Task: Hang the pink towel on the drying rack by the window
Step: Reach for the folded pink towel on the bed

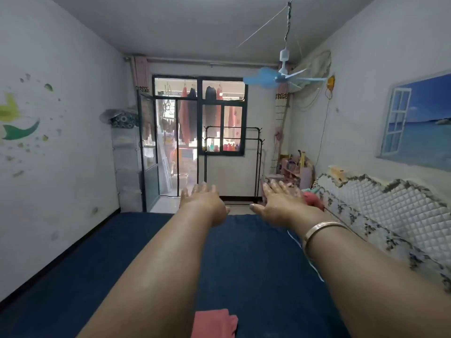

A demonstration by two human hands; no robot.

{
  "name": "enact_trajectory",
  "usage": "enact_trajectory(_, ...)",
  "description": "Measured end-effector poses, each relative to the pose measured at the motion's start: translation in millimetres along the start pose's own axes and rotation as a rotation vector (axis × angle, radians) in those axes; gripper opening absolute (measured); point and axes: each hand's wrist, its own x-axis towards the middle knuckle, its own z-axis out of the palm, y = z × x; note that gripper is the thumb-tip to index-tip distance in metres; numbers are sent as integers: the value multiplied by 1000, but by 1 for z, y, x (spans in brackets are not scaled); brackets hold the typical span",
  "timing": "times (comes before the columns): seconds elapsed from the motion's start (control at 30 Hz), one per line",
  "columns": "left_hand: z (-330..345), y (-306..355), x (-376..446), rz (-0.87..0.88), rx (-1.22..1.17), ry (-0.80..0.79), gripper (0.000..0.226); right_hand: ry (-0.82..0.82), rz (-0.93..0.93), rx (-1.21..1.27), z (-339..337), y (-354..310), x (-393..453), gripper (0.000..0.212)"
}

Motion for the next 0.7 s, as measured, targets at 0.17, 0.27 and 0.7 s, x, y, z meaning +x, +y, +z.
enact_trajectory(0.17, 51, -9, 13, 1, 75, -70, 78, -60, -14, -47, 53, -1, 19, 78)
enact_trajectory(0.27, 74, -18, 28, -7, 77, -81, 79, -87, -30, -74, 81, -7, 34, 79)
enact_trajectory(0.7, 220, -83, 102, 31, 55, -259, 81, -240, 48, -105, 228, -37, 88, 78)
